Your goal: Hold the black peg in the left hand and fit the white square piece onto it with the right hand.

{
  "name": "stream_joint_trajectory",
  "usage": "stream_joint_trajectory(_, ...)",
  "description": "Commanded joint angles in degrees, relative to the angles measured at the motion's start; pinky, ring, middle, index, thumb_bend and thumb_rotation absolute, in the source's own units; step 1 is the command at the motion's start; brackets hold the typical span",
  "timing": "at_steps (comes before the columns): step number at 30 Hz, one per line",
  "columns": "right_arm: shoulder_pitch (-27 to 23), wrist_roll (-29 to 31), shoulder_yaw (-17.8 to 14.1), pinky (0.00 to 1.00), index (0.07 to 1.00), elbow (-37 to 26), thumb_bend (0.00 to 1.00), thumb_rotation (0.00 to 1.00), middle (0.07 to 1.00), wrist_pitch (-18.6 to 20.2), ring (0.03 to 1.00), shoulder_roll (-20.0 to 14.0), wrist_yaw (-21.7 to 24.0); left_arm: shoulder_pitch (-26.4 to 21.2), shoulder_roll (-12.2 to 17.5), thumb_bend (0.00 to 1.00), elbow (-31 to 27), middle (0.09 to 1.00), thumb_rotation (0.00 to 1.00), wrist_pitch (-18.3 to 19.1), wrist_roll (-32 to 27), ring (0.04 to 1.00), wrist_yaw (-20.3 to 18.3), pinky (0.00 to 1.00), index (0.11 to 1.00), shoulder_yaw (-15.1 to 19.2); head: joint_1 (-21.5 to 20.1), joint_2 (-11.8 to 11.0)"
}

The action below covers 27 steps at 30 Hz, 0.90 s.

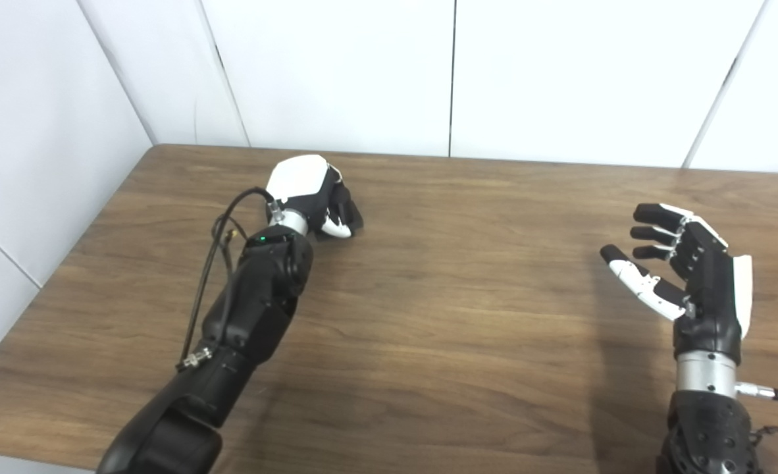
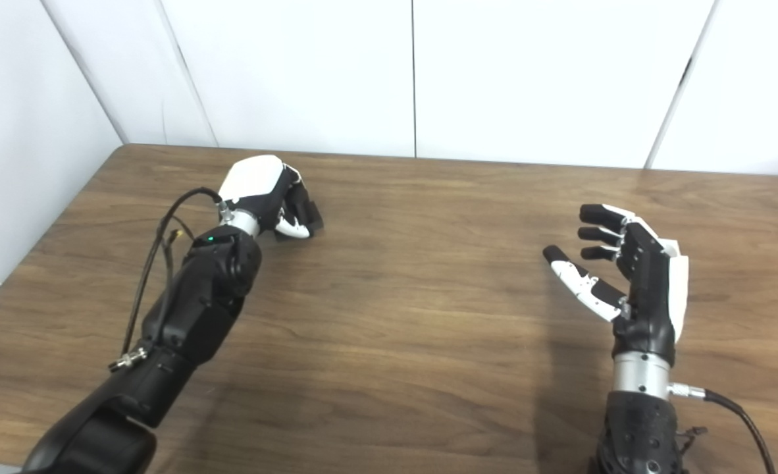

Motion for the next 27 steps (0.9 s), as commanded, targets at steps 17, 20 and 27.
stream_joint_trajectory(17, -3.04, -0.02, -0.09, 0.58, 0.642, -2.19, 0.65, 0.07, 0.684, -0.17, 0.660, -0.13, 0.30, 1.56, 3.03, 0.52, 1.13, 0.818, 0.06, -15.79, -11.61, 0.835, 3.50, 0.74, 0.488, -3.76, -0.62, 0.12)
stream_joint_trajectory(20, -3.02, -0.40, 0.04, 0.55, 0.645, -2.42, 0.64, 0.06, 0.684, -0.10, 0.647, -0.03, 0.20, 2.16, 2.75, 0.52, 1.03, 0.815, 0.06, -17.71, -12.79, 0.837, 4.10, 0.75, 0.487, -4.02, -1.04, 0.20)
stream_joint_trajectory(27, -3.12, -0.64, -0.15, 0.59, 0.642, -2.79, 0.65, 0.04, 0.682, 0.26, 0.674, 0.12, -0.07, 3.67, 1.84, 0.53, 0.21, 0.811, 0.06, -20.34, -14.98, 0.832, 4.77, 0.73, 0.486, -4.57, -1.88, 0.31)
